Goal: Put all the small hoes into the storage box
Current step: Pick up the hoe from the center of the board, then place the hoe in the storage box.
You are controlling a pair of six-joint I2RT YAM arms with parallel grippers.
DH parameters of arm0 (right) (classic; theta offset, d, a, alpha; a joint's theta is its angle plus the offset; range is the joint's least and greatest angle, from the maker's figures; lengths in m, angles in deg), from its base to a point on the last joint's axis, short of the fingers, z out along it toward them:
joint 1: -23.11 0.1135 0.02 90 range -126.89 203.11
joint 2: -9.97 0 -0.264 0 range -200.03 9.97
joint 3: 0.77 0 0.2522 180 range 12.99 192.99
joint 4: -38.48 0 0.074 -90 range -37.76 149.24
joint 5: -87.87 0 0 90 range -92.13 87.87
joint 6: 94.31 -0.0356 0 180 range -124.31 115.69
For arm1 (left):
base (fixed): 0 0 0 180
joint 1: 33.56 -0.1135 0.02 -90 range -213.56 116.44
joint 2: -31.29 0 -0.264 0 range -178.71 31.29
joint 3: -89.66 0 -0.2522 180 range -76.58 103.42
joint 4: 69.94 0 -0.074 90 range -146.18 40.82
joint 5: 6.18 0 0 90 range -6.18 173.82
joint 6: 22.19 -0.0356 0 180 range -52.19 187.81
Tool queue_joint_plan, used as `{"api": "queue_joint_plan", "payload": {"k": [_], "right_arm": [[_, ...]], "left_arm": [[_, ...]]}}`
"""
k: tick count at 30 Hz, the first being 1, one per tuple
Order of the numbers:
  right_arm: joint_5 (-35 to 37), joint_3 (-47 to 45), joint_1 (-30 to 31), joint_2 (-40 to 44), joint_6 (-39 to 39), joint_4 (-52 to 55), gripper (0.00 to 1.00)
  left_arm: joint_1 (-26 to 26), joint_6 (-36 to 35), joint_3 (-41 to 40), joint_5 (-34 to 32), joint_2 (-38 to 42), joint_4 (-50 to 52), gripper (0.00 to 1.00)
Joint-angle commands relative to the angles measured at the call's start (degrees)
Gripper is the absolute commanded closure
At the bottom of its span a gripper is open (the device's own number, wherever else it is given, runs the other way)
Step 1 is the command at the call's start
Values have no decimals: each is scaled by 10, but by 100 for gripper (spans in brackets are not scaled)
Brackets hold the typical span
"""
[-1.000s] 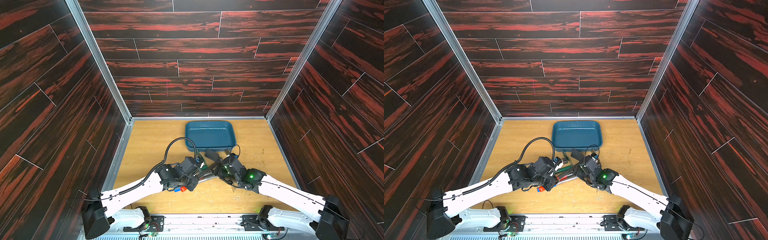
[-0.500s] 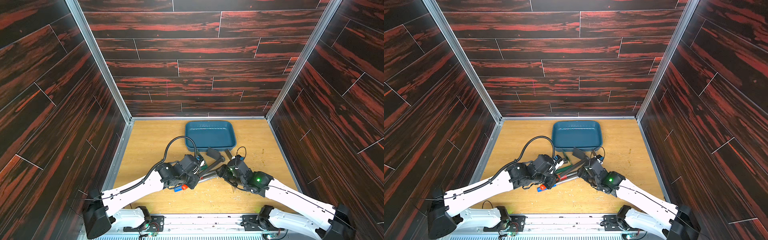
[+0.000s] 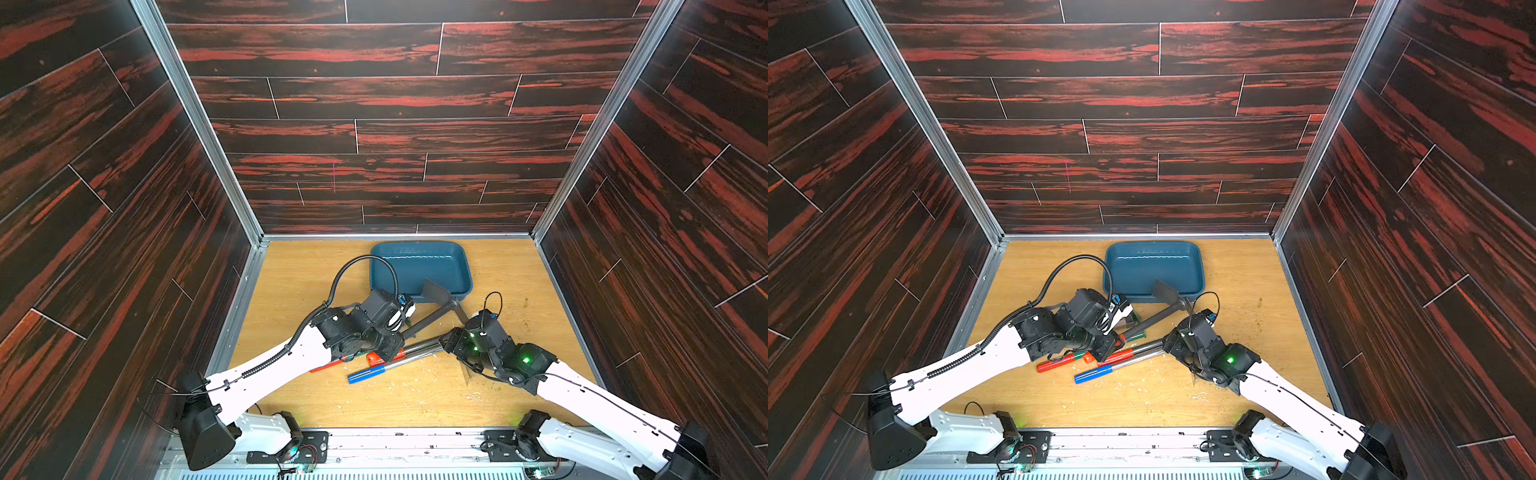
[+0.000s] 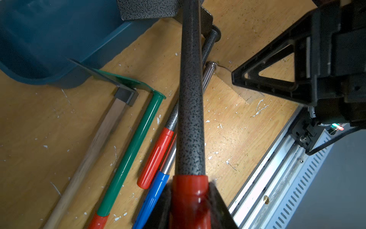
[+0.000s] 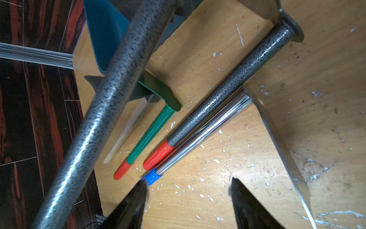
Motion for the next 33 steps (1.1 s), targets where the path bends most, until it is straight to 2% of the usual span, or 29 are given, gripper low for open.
{"api": "queue_joint_plan", "payload": {"k": [1,18,28,33], "right_arm": [[-17,-2,-16,17,18,13,30],[-51,-1,-78,51,51,31,29],[-78,-7,-118,49,74,22,30],[-104,-14,-150,50,89,15,29]], "left_arm": [[-6,-30,42,12,-2,-10,100],[-58,-107,142,37,-61,39,100],[-127,-157,203,98,-126,54,100],[-146,-182,245,103,-168,61,100]]}}
